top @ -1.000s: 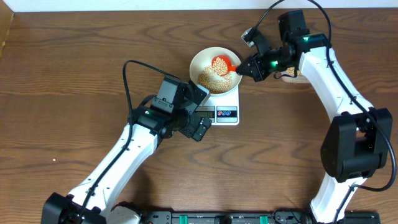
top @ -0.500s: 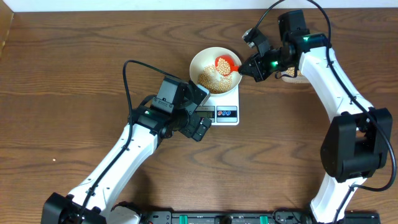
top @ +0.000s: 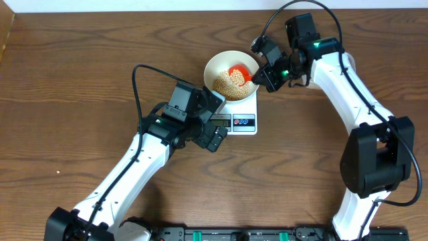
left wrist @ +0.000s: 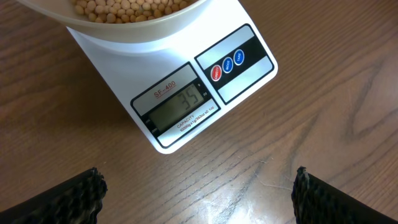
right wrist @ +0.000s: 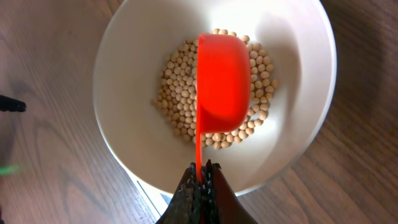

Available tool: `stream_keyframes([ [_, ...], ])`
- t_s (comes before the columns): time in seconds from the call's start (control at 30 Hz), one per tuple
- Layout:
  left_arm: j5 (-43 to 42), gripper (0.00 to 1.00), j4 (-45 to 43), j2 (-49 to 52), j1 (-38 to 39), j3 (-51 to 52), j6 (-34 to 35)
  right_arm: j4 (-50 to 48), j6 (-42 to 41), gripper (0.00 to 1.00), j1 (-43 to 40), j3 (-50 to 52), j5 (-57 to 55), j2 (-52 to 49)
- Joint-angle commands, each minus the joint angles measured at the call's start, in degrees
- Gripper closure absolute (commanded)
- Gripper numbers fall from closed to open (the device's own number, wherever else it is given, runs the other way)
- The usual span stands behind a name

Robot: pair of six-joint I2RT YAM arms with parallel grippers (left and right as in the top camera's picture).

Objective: Scoop item into bowl and weigh 50g on scale
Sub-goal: 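Tilt the scoop to pour soybeans into the bowl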

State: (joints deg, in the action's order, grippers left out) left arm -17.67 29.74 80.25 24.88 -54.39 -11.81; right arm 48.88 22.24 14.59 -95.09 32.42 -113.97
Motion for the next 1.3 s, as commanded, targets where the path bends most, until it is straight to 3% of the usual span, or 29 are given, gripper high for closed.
stream_keyframes([
  [0.0,0.3,0.02,0.0,-0.6,-0.2,-0.1,0.1,0.2,1.2,0.99,0.2,-0.8,-0.8,1.7],
  [1.27,0.3,0.02,0.0,-0.6,-0.2,-0.1,0.1,-0.1,1.2,0.99,2.0,-0.9,-2.7,4.1],
])
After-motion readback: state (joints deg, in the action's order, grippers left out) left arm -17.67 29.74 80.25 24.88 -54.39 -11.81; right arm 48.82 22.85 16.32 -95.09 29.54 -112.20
